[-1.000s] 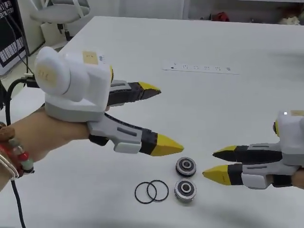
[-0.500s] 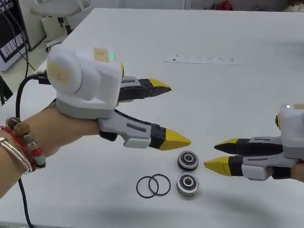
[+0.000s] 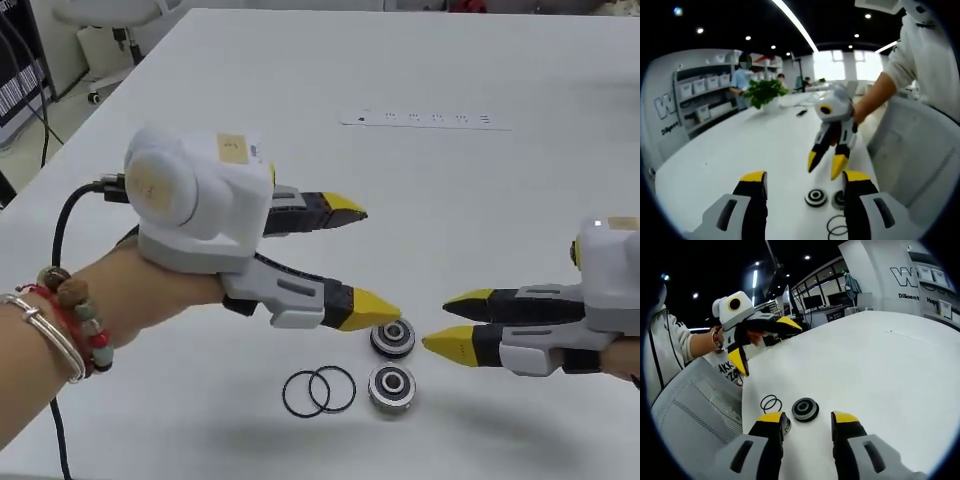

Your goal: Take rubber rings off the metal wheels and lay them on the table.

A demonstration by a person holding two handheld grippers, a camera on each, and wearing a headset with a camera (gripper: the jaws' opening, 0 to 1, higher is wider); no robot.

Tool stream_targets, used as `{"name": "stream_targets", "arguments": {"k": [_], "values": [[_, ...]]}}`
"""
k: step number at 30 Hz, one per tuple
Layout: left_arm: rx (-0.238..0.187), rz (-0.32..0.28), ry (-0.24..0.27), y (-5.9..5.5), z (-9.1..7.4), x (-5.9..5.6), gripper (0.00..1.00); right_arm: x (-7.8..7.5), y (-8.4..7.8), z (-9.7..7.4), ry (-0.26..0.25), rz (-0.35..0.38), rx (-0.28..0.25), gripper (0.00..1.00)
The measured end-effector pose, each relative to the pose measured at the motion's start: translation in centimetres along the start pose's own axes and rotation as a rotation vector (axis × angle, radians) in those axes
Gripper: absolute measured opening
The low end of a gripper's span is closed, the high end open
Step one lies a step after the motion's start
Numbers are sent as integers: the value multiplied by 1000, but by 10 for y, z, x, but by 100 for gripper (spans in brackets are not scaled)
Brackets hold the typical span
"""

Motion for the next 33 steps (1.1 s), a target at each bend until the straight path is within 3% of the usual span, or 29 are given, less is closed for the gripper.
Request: {"name": "stream_targets", "arguments": {"k": [9, 15, 28, 33], "values": [[49, -4, -15, -17, 11, -2, 54, 2, 3, 4, 5, -50, 3, 31], [96, 4, -18, -29, 18, -1, 47, 6, -1, 13, 29, -92, 37, 32], [144, 6, -24, -43, 34, 0, 33, 3, -5, 24, 45, -123, 72, 29], [182, 11, -10, -50, 39, 3, 29, 2, -8, 27, 48, -133, 90, 27]]}}
Point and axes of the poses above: the centre of the closed fingertips' face, and the gripper's own axes: z roughly forward along the fingers, x roughly to its left, y roughly out of its top, the point moved 8 cm from there along -z, roughly backward along the fingers, and after that the axes turned 14 degrees about -z, right-handed, at the moved point
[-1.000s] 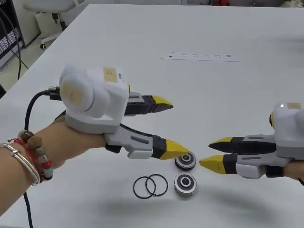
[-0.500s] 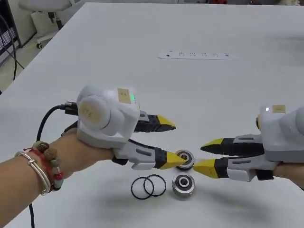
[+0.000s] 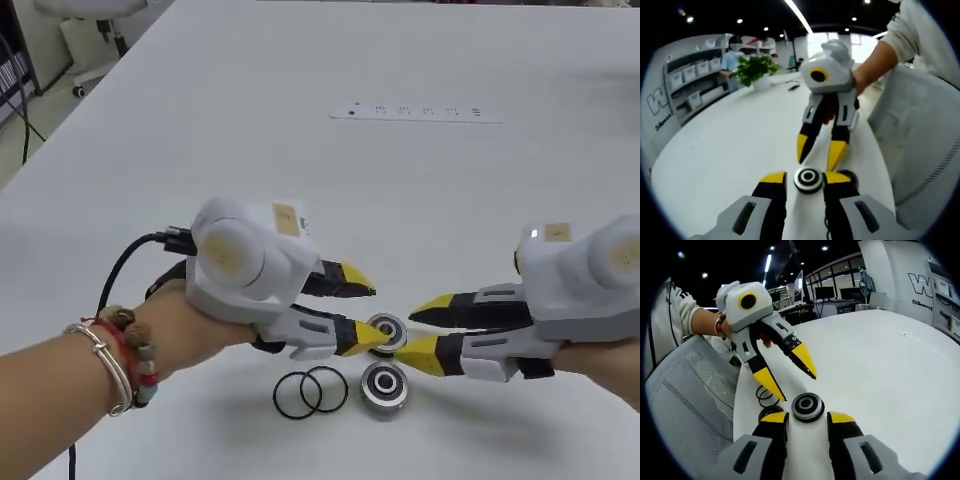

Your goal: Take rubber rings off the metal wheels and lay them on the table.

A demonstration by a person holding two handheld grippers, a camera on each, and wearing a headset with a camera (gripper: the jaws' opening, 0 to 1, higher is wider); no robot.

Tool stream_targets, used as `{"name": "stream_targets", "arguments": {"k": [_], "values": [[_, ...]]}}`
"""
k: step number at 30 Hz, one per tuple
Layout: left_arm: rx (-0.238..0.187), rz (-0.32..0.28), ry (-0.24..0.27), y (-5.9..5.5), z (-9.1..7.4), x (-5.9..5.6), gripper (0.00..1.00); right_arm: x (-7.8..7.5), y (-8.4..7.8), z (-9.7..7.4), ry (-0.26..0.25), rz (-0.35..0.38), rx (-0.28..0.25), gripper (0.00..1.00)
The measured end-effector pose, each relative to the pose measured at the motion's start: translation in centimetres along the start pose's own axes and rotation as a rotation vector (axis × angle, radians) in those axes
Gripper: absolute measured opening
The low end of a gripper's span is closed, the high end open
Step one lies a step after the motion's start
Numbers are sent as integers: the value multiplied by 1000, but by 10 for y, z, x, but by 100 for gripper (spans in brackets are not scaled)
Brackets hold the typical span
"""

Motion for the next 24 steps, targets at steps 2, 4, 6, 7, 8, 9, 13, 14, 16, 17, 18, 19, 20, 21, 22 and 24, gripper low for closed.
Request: {"name": "stream_targets", "arguments": {"k": [2, 4, 6, 7, 8, 9, 13, 14, 16, 17, 18, 19, 20, 21, 22, 24], "values": [[6, -1, 2, -2, 2, 0, 28, 0, -1, 1, 1, -2, 4, 27], [8, -8, 0, -3, 3, 0, 27, 1, 0, 2, 4, -1, 2, 27], [7, -15, -1, -4, 4, 0, 26, 1, 0, 3, 4, -4, 4, 27], [6, -16, 0, -4, 4, 0, 25, 0, -1, 3, 4, -8, 6, 27], [6, -17, 1, -4, 5, 0, 25, 0, -1, 4, 5, -8, 5, 26], [6, -17, 3, -5, 5, 1, 24, 0, -1, 4, 6, -8, 5, 26], [13, -24, 17, -6, 7, 3, 23, 0, -1, 8, 2, -11, 9, 25], [13, -20, 22, -6, 7, 4, 22, 0, -1, 8, 2, -12, 9, 25], [12, -20, 21, -6, 7, 4, 21, 0, 0, 9, 2, -13, 7, 25], [10, -20, 21, -6, 8, 4, 21, 1, 0, 9, 3, -14, 6, 25], [10, -20, 21, -6, 8, 4, 20, 1, 0, 9, 3, -16, 7, 25], [8, -20, 19, -6, 8, 4, 19, 1, 0, 10, 4, -17, 7, 25], [8, -23, 16, -6, 8, 4, 19, 1, 0, 10, 5, -17, 7, 24], [7, -25, 12, -7, 9, 4, 19, 1, -1, 10, 5, -17, 7, 24], [9, -24, 10, -7, 10, 3, 18, 1, -1, 10, 6, -18, 8, 24], [14, -28, 5, -9, 11, 3, 17, 1, -1, 10, 7, -21, 8, 24]]}}
Point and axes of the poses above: the centre of the closed fingertips' face, and the gripper's own axes: z roughly forward along the fingers, x roughly to its left, y roughly out of its top, the point moved 8 cm from there along -z, roughly backward along the fingers, and after that the axes turned 14 degrees about -z, right-handed, at the moved point
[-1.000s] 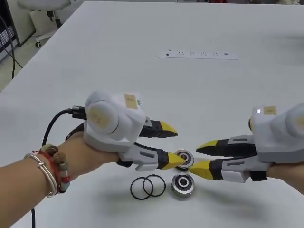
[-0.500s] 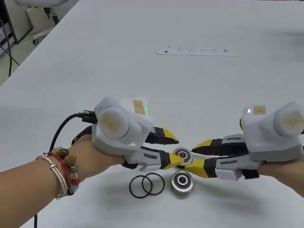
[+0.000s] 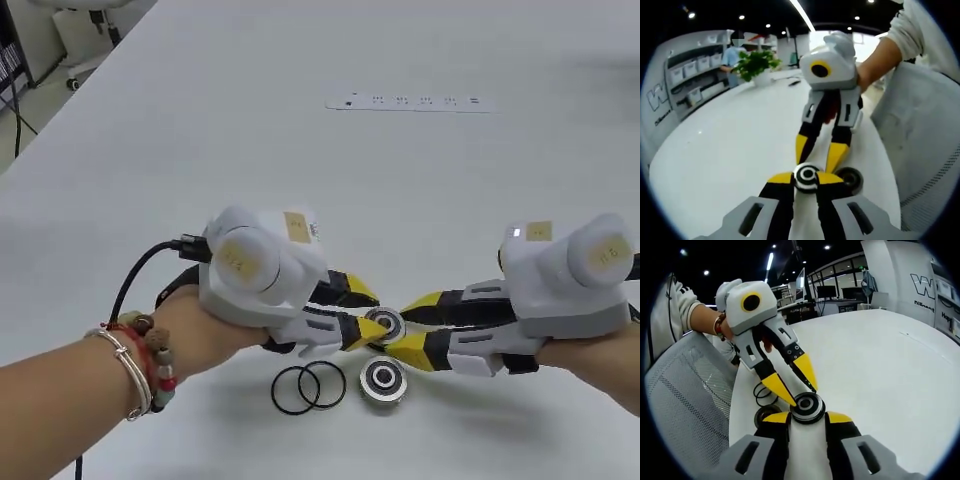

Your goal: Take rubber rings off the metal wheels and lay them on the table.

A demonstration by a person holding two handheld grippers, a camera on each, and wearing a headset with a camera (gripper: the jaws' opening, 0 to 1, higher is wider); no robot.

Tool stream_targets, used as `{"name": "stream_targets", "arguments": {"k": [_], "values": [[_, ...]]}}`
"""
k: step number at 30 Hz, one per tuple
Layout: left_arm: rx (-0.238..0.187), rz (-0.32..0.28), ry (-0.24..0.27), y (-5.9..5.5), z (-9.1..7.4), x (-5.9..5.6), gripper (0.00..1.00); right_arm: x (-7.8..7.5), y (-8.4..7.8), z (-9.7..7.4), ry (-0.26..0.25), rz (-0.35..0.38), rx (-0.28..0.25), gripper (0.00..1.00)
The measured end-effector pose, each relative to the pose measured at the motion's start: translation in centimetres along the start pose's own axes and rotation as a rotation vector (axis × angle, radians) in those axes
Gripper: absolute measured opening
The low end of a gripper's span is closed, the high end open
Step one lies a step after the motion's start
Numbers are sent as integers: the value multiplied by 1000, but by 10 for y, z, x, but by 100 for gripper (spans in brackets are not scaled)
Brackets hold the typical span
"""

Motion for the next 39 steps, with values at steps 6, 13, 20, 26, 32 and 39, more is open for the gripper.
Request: {"name": "stream_targets", "arguments": {"k": [6, 13, 20, 26, 32, 39], "values": [[8, 0, -21, -3, 4, -4, 16, 0, -1, 0, 1, -5, -1, 23], [-10, 1, -17, -5, 5, -2, 15, 0, -1, -1, 0, -26, 2, 22], [-15, 0, -17, -4, 5, 0, 14, -1, -2, -2, 3, -43, 12, 20], [-21, -9, -15, -4, 4, 0, 14, 0, -6, -5, 5, -63, 36, 10], [-22, -10, -12, -4, 4, 0, 14, 1, -5, -5, -2, -75, 48, 7], [-22, -5, -8, -4, 2, -1, 14, 0, -4, -6, -33, -82, 74, 0]]}}
Point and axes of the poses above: the centre of the closed fingertips' face, and the gripper's own axes: z roughly forward along the fingers, x roughly to its left, y roughly out of its top, the point moved 8 cm from there along -z, roughly backward along the fingers, and after that the axes turned 14 degrees about -z, right-handed, at the moved point
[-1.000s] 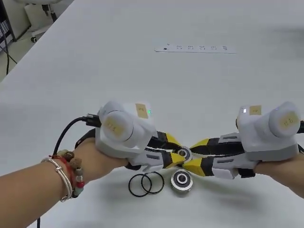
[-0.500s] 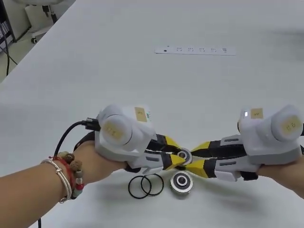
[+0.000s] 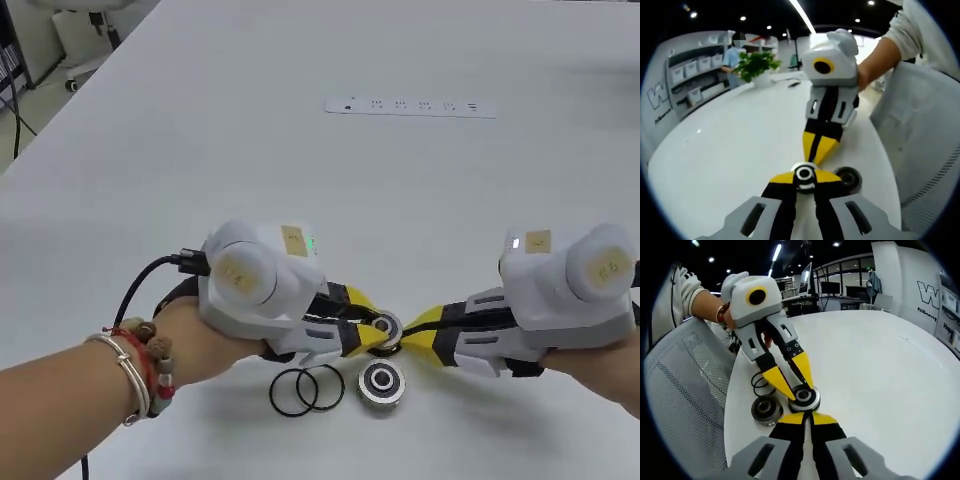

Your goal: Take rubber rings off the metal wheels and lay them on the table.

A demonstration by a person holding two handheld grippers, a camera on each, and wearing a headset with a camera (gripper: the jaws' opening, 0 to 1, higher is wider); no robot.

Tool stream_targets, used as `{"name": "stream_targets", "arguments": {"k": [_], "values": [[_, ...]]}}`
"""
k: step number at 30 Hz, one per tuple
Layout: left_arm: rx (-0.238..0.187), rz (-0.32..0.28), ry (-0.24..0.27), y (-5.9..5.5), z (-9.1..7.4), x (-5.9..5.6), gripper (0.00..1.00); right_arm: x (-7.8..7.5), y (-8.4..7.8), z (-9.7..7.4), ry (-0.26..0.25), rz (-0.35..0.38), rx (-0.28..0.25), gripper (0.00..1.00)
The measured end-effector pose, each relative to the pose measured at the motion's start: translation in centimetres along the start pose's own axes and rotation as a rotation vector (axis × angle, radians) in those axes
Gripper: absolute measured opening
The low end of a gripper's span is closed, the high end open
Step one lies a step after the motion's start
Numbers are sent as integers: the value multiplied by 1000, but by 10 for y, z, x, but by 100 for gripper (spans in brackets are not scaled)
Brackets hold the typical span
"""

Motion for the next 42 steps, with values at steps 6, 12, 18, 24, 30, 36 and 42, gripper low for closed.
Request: {"name": "stream_targets", "arguments": {"k": [6, 12, 18, 24, 30, 36, 42], "values": [[0, 8, 6, 0, -1, 0, 13, -2, 1, 0, -20, 43, 7, 0], [0, 13, 5, -1, -1, -1, 13, -5, 1, -3, -23, 179, 13, 0], [-3, 10, 9, -1, -1, -2, 13, -5, 3, -6, -26, 257, 1, 0], [-5, 11, 8, -1, -1, -2, 13, -5, 3, -9, -13, 394, -48, 0], [-4, 13, 7, -1, 0, -2, 13, -6, 6, -9, 3, 487, -71, 0], [-3, 15, 7, -1, 0, -2, 13, -5, 10, -7, 8, 477, -64, 0], [-1, 20, 9, -1, 0, -2, 13, -4, 11, -6, 11, 489, -70, 0]]}}
Point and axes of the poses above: the centre of the closed fingertips' face, and the gripper's own axes: z roughly forward along the fingers, x roughly to its left, y roughly out of its top, the point moved 8 cm from there along -z, roughly backward along the fingers, and after that the axes turned 14 degrees about -z, right-handed, at the moved point
